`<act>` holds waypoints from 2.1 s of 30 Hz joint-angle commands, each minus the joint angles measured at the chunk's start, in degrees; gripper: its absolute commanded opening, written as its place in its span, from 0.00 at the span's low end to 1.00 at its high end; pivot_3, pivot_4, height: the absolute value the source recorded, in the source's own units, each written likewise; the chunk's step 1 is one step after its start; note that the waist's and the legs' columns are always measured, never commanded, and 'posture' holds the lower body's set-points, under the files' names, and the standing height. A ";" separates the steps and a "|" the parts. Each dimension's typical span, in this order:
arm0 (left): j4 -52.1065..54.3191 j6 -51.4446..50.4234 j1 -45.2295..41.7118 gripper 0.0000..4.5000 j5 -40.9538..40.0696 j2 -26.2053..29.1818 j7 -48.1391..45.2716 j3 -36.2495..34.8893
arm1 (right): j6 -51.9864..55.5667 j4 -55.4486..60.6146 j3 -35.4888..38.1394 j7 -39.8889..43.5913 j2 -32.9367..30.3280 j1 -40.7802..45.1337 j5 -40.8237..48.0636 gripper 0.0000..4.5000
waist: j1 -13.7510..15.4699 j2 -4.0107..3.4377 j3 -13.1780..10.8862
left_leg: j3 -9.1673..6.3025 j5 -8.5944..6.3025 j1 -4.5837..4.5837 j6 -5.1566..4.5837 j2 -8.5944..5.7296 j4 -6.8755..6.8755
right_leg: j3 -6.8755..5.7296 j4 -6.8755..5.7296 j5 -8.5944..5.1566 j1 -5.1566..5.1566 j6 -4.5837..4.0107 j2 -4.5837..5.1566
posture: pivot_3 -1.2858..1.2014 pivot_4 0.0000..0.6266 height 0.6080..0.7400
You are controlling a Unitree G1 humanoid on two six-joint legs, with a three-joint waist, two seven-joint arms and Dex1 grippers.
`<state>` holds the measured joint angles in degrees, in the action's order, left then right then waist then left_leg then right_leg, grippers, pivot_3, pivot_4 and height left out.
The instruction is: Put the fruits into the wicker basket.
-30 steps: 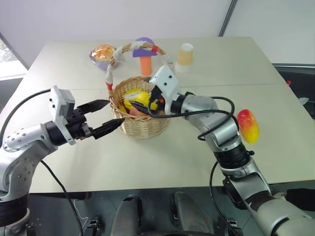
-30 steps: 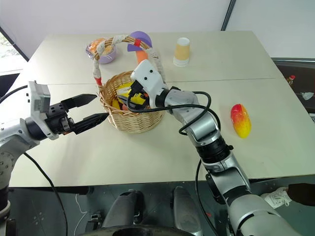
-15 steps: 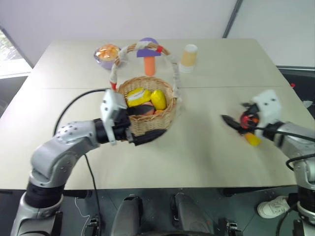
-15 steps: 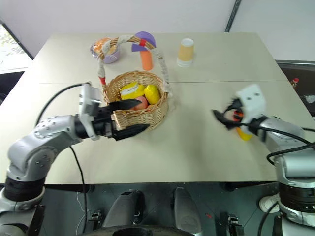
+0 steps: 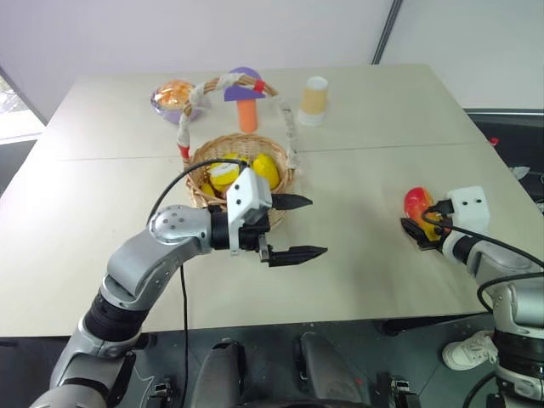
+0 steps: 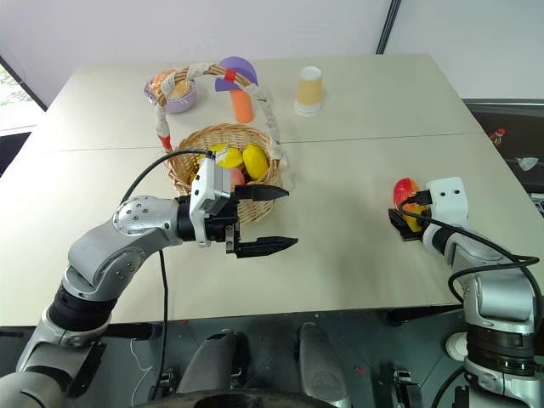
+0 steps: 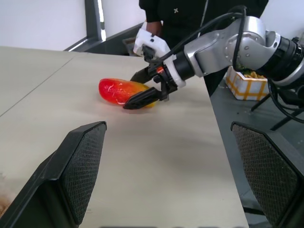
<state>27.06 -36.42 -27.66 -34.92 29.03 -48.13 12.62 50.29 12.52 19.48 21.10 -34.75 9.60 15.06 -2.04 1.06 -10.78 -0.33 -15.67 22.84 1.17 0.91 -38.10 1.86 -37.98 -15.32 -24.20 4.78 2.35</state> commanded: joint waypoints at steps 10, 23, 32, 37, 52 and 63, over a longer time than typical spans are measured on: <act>-0.67 0.35 4.32 1.00 -1.89 4.69 1.37 -13.12 | -14.30 11.57 -8.65 13.78 -9.68 2.10 0.01 0.40 | -0.46 -0.12 -0.08 | -0.02 0.00 -0.04 -0.01 0.01 0.02 | 0.03 0.00 -0.02 -0.02 0.03 -0.03 | 0.52 0.24 1.00; -2.44 0.95 18.83 1.00 -3.54 17.02 -1.73 -32.58 | -9.73 9.35 -36.67 14.17 12.24 32.06 1.51 0.40 | -0.36 0.03 -0.14 | 0.02 -0.01 -0.16 -0.01 0.76 0.02 | 0.14 0.00 0.01 -0.05 -0.11 -0.53 | 0.52 0.24 1.00; 3.93 0.07 22.55 1.00 -6.34 14.38 2.50 -33.43 | -9.67 -4.73 -39.54 7.03 22.23 41.78 -6.47 0.62 | 0.23 0.06 -0.12 | 0.05 0.01 0.21 0.07 0.71 0.02 | 0.11 0.00 0.06 -0.38 -0.22 -0.30 | 0.52 0.24 1.00; 3.88 0.34 21.56 1.00 -6.49 13.41 3.69 -31.83 | -14.31 -2.83 -39.12 7.11 21.62 41.80 -9.22 0.97 | -0.19 0.05 -0.13 | 0.04 0.01 0.22 0.07 0.71 0.02 | 0.09 -0.01 0.07 -0.39 -0.22 -0.31 | 0.52 0.24 1.00; -2.00 2.44 14.11 1.00 -5.10 10.54 2.66 -25.36 | -9.14 16.25 -22.33 11.88 11.44 18.96 8.40 0.97 | 0.47 0.05 -0.13 | 0.13 -0.02 0.03 0.02 0.79 -0.01 | 0.13 0.07 0.11 -0.27 -0.29 -0.69 | 0.52 0.24 1.00; 0.07 2.33 12.55 1.00 -5.40 8.71 4.57 -23.28 | -23.02 -9.74 -21.44 -0.60 25.92 28.35 0.60 0.66 | -0.31 0.05 -0.13 | 0.15 -0.01 0.11 0.03 0.87 0.04 | 0.21 -0.01 0.10 -0.38 -0.38 -0.75 | 0.52 0.24 1.00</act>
<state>24.87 -34.59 -15.07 -39.76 37.74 -43.89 -10.16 29.69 2.41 -3.37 20.80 -9.51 36.42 15.84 -2.35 1.11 -10.91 -0.19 -15.68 22.99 1.20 1.80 -38.06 2.08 -37.99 -15.22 -24.60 4.40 1.63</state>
